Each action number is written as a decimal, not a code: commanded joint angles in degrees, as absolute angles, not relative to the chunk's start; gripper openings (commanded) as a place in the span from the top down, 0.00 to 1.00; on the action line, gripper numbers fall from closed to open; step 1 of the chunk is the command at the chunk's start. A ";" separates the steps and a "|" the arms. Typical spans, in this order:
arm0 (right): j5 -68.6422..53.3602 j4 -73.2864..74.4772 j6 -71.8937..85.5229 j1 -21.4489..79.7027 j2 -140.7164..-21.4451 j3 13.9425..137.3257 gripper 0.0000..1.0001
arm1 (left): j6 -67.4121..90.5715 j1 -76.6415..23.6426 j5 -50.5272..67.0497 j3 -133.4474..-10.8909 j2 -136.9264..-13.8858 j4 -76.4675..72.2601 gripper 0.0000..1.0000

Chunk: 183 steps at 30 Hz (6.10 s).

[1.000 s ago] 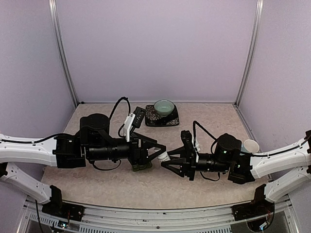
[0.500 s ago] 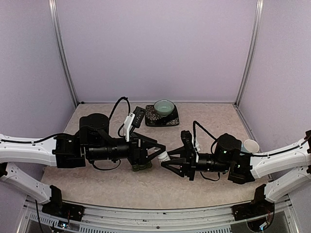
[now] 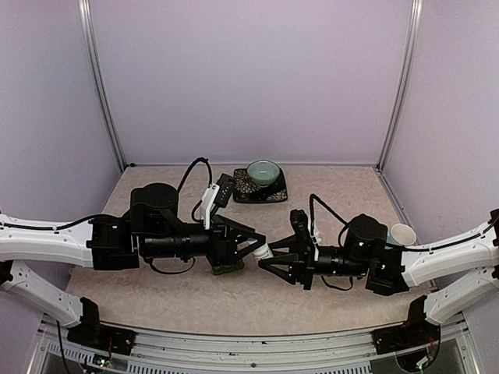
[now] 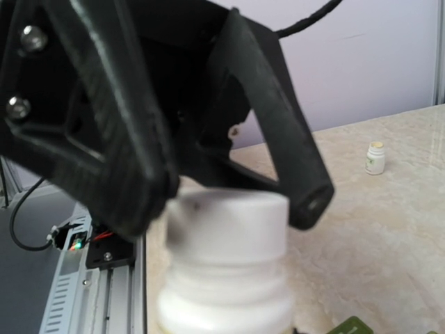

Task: Sort the pills into containers
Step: Unscrew the lid of the pill bottle from the pill bottle, then pour the pill into the compartment of the pill container.

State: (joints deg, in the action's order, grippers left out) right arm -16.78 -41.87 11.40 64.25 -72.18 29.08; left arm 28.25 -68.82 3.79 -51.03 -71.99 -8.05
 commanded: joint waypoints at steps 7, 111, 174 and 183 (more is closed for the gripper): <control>-16.72 -41.48 10.60 63.81 -70.80 30.05 0.74 | 27.69 -68.64 4.34 -51.78 -72.42 -8.09 0.53; -19.47 -38.69 10.74 63.90 -74.08 31.98 0.75 | 31.07 -69.08 -10.26 -48.43 -66.31 -9.56 0.72; -14.93 -4.66 -8.53 55.14 -105.72 57.81 0.74 | 36.35 -66.80 -19.24 -33.20 -45.17 -0.52 0.72; -13.52 -0.70 -9.18 55.18 -106.79 60.33 0.74 | 36.30 -66.78 -19.16 -33.39 -45.39 -0.62 0.72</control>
